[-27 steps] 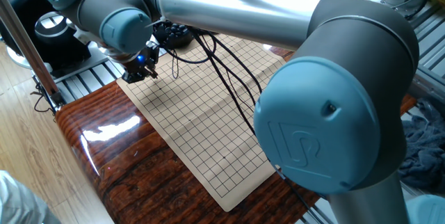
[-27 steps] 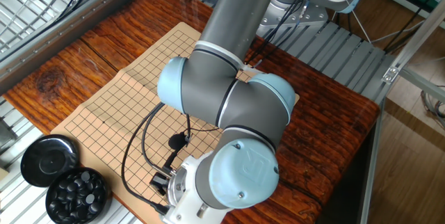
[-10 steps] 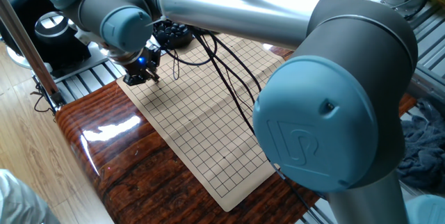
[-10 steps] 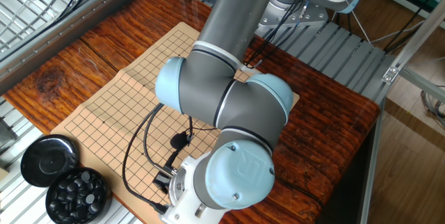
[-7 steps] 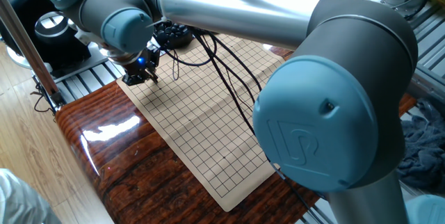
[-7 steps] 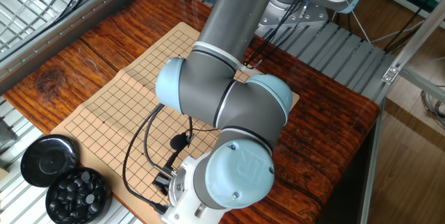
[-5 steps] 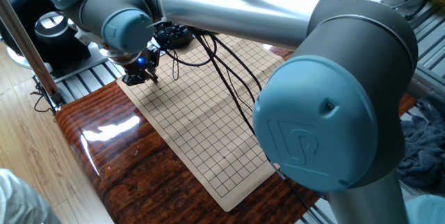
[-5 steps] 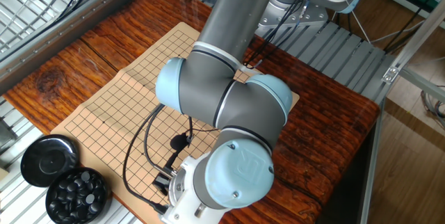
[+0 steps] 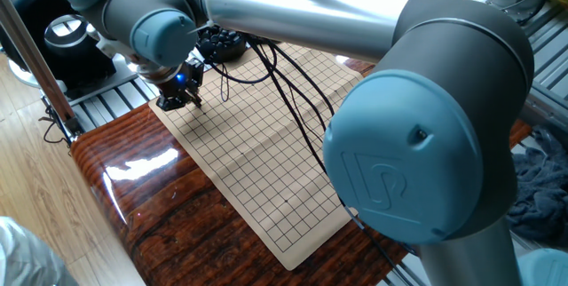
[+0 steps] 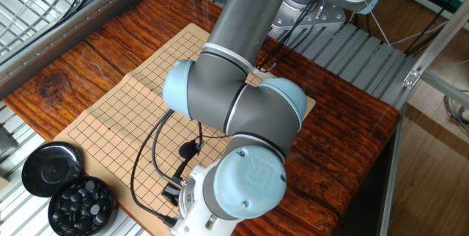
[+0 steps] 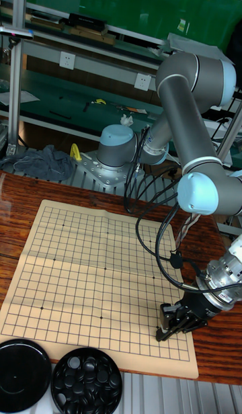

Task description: Play the first move as black on the 3-4 point in the upper right corner of the Go board

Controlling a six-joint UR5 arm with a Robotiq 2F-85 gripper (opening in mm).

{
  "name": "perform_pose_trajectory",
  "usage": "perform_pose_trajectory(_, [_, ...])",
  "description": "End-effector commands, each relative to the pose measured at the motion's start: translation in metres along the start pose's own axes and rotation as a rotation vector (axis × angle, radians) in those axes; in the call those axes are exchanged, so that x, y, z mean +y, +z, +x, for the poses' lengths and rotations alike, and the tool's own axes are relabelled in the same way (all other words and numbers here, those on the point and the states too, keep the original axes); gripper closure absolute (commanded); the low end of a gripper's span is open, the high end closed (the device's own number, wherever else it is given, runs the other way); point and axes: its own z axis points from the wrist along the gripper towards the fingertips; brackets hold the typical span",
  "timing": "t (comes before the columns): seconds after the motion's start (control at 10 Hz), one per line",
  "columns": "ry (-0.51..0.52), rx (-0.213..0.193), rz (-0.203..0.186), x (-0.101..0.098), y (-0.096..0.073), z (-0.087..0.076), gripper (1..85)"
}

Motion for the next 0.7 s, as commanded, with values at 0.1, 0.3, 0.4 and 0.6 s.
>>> perform_pose_trajectory(0.1, [-0.020, 0.006, -0.005, -0.0004, 0.0004, 0.0013, 67.7])
perform_pose_trajectory(0.3, [-0.023, -0.006, -0.004, -0.0006, 0.0015, -0.0018, 60.3])
perform_pose_trajectory(0.4, [-0.022, -0.015, -0.010, 0.0014, 0.0034, -0.0043, 57.0])
perform_pose_trajectory(0.6, [-0.022, -0.017, -0.014, 0.0025, 0.0040, -0.0048, 55.3])
